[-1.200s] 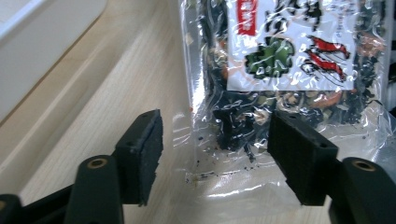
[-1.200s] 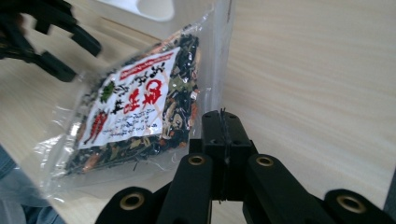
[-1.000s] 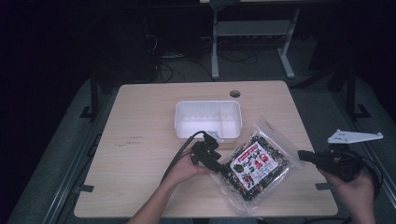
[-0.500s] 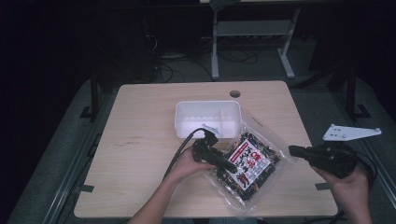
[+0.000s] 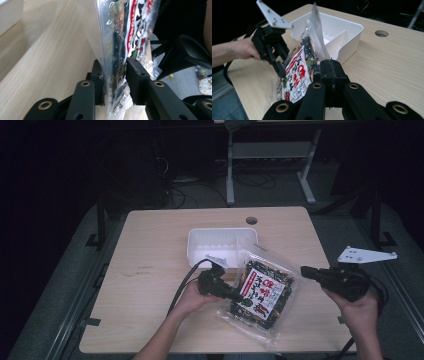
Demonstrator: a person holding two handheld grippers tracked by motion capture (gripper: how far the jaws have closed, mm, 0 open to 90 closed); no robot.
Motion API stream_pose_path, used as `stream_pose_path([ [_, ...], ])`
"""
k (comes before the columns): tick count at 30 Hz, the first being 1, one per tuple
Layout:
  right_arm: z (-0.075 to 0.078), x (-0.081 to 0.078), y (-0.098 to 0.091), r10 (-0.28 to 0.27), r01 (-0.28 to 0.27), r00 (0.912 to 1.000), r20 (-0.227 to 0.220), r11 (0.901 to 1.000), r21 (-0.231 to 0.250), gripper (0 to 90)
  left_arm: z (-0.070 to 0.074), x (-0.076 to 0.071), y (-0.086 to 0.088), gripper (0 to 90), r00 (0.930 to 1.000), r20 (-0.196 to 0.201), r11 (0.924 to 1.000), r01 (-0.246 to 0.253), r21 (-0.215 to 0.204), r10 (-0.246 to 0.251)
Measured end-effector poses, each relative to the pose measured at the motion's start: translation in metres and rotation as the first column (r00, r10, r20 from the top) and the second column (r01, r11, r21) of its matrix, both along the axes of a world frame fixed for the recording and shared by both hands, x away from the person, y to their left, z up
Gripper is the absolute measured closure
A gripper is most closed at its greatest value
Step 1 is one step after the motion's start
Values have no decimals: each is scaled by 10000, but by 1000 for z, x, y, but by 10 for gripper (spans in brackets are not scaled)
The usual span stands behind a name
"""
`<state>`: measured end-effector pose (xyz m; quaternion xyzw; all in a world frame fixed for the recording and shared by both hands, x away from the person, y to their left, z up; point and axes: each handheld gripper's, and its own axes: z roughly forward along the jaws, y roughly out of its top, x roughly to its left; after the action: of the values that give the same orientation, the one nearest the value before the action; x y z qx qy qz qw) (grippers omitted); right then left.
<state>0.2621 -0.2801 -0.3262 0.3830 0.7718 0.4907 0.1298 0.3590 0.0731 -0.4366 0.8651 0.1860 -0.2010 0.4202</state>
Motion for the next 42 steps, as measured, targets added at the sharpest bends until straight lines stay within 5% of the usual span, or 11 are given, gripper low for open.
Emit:
stream_pose_path([
  [5, -8, 5, -7, -192, 200, 9997, -150, 9984, 532, 840, 4, -4, 1, 707, 9994, 355, 10000, 14, 34, -15],
  [12, -23, 13, -13, -629, 694, 9955, -707, 9932, 940, 587, 7, -9, 1, 708, 9978, 663, 10000, 31, 26, -32],
  [20, -39, 20, -9, 90, 101, 9901, -1404, 9909, 1344, 472, 9, -10, 1, 707, 9973, 727, 10000, 47, 62, -51],
  [31, -58, 28, 11, 1154, -874, 9709, -2099, 9866, 1379, 492, 10, -11, 1, 706, 9964, 836, 9999, 104, 80, -110],
  [36, -63, 29, 17, 1786, -1360, 9569, -2289, 9723, 1899, 596, 13, -14, 1, 706, 9950, 986, 9999, 132, 78, -139],
  [42, -60, 28, 17, 2132, -1594, 9503, -2270, 9592, 2337, 689, 13, -15, 4, 695, 9935, 1130, 9999, 123, 42, -127],
])
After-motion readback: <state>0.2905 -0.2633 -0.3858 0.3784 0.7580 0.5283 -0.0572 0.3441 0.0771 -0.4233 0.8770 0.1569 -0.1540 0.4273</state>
